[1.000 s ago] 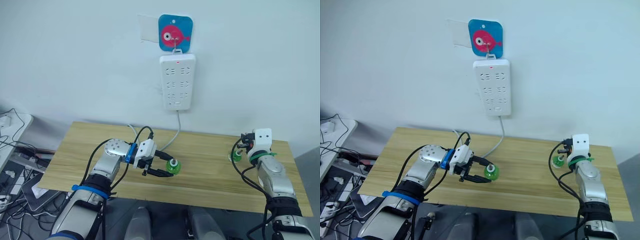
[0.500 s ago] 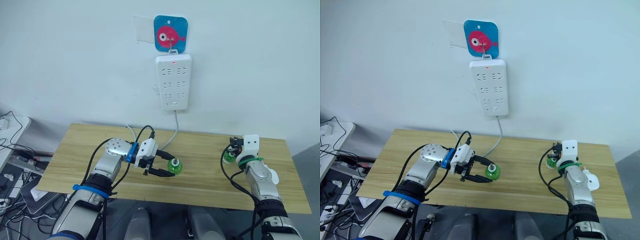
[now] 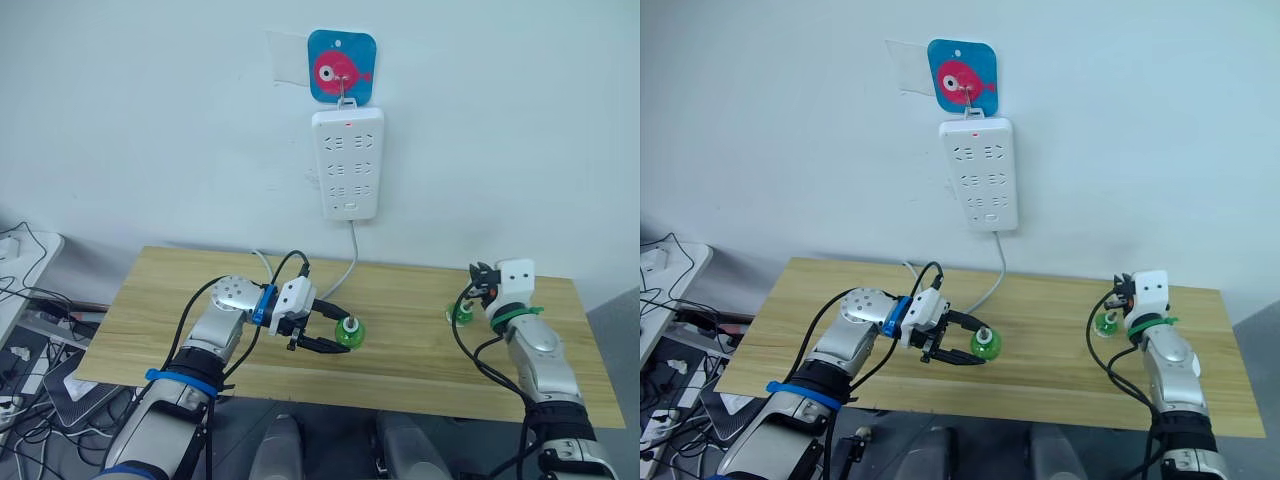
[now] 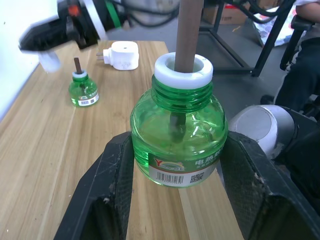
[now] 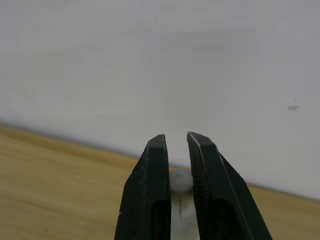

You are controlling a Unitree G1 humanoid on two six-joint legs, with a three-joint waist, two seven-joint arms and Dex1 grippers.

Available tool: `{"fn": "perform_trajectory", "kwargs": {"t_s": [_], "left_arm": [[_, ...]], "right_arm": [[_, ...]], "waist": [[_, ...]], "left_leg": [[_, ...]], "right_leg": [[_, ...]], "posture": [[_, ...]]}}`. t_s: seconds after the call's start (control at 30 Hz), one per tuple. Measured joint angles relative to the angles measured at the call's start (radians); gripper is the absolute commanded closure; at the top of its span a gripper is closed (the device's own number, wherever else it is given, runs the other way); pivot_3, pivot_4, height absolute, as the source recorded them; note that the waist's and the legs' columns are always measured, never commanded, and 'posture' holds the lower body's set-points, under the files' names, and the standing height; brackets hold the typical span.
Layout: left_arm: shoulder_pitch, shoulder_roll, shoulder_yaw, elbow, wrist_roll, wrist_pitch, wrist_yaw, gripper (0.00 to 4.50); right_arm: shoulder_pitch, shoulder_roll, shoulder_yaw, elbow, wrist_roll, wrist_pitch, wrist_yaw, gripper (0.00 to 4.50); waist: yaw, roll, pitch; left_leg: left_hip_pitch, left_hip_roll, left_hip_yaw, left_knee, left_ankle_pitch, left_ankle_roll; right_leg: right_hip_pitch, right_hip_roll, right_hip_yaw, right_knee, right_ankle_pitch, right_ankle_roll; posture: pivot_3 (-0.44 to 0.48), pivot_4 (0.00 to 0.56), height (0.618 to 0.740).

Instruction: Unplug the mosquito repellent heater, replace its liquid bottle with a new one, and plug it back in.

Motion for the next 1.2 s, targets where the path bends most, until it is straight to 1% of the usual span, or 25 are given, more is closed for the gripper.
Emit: {"fn": "perform_trajectory", "kwargs": {"t_s": [0.27,0.4,0.6,0.77,1.0,1.2], "left_arm": [[0.000,-0.009,0.000,0.000,0.000,-0.002,0.001,2.32],[-0.001,-0.012,0.000,0.004,0.000,-0.003,0.000,2.32],[-0.003,-0.017,0.000,0.006,0.000,-0.004,0.000,2.32],[-0.003,-0.014,0.000,0.006,0.000,-0.004,0.000,2.32],[-0.001,-0.007,0.000,0.003,0.000,-0.003,0.001,2.32],[0.000,-0.006,0.000,0.002,0.000,-0.002,0.004,2.32]], "right_arm": [[0.006,-0.009,-0.008,-0.203,0.054,0.151,0.006,4.28],[0.006,0.022,0.016,-0.282,0.084,0.217,0.020,4.28],[0.020,0.075,0.080,-0.305,0.099,0.263,0.030,4.28],[0.025,0.135,0.108,-0.218,0.064,0.228,0.007,4.28],[-0.013,0.154,0.136,-0.037,-0.014,0.113,-0.015,4.28],[-0.040,0.164,0.146,0.059,-0.057,0.042,-0.036,4.28]], "waist": [[0.000,0.000,0.000],[-0.001,0.000,0.000],[0.001,0.000,0.000],[0.001,0.000,0.000],[0.002,0.001,0.000],[0.002,0.001,0.000]], "left_leg": [[0.000,0.000,0.000,0.000,0.000,0.000],[0.000,0.000,-0.001,0.000,0.000,0.000],[-0.001,0.000,-0.001,0.000,0.000,0.000],[-0.001,0.000,-0.001,0.000,0.000,0.000],[-0.001,0.000,-0.001,0.000,0.000,0.000],[-0.001,0.000,-0.001,0.000,0.000,0.000]], "right_leg": [[0.000,0.000,0.000,0.000,0.000,0.000],[0.000,0.000,0.000,0.000,0.000,0.000],[0.000,0.000,-0.001,-0.001,0.000,0.000],[-0.001,0.000,-0.001,-0.001,0.000,0.000],[-0.001,0.000,-0.001,-0.001,0.000,0.000],[-0.001,0.000,-0.001,-0.001,0.000,0.000]], "posture": [[0.008,0.195,0.740],[0.011,0.194,0.740],[0.021,0.193,0.740],[0.027,0.192,0.740],[0.036,0.199,0.740],[0.040,0.201,0.740]]}}
